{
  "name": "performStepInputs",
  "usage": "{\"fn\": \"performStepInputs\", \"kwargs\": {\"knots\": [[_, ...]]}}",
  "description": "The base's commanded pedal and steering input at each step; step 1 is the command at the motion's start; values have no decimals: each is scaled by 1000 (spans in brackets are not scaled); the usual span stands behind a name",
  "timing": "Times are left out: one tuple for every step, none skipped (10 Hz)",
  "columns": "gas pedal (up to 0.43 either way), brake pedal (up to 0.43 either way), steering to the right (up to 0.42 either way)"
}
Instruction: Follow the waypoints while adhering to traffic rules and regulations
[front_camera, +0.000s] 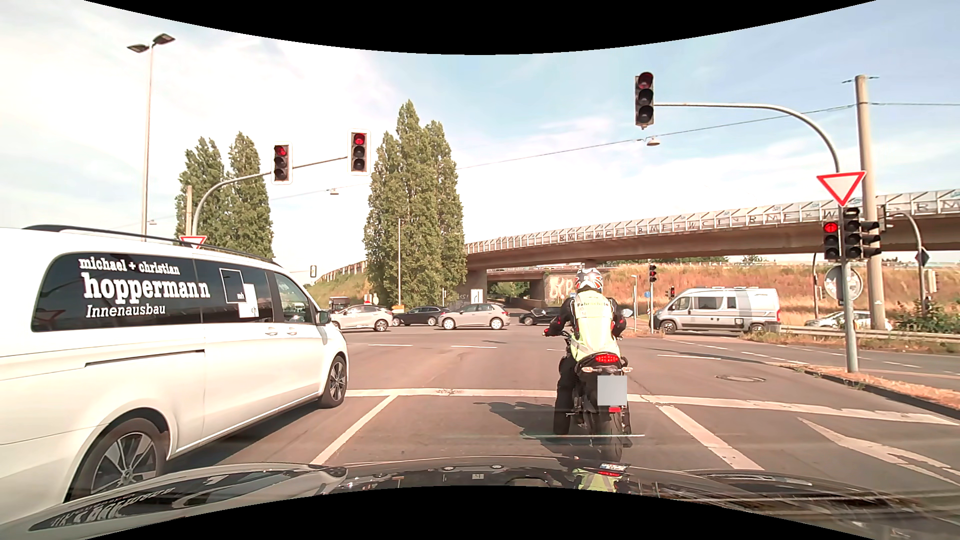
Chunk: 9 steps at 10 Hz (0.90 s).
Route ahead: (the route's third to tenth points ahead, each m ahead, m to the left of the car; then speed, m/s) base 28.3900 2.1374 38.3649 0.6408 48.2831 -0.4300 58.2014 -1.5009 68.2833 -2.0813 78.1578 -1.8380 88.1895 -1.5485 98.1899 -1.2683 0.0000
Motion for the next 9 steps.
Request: {"fn": "performStepInputs", "kwargs": {"knots": [[0,0,120],[0,0,120],[0,0,119],[0,0,119],[0,0,119],[0,0,120],[0,0,120],[0,0,120],[0,0,120]]}}
